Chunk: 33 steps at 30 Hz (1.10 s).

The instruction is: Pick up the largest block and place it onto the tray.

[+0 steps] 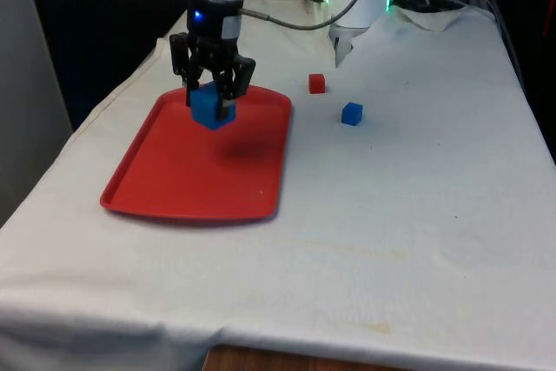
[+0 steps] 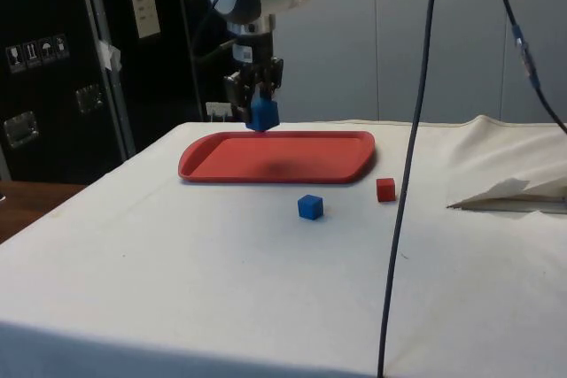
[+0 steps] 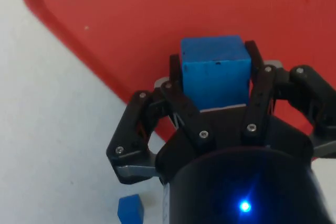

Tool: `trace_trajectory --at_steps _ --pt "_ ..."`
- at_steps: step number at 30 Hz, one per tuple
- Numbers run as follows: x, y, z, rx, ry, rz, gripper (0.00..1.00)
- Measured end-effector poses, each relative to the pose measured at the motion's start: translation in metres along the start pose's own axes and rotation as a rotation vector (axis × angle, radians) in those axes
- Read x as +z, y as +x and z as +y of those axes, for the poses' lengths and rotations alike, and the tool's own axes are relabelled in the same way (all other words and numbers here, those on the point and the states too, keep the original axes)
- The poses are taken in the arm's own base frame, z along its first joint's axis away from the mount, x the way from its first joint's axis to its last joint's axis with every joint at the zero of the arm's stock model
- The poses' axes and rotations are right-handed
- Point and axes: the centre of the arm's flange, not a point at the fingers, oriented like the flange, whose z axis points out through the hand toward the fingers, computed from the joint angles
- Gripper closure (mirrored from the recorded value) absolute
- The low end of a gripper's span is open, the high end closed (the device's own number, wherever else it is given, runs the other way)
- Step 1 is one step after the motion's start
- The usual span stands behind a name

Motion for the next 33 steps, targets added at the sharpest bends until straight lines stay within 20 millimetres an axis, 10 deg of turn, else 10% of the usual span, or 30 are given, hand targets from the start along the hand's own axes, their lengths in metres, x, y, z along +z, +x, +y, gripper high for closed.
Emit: trace_trajectory --at_steps 33 --pt "0.073 -0.012 0.023 0.010 0.056 -0.019 0.93"
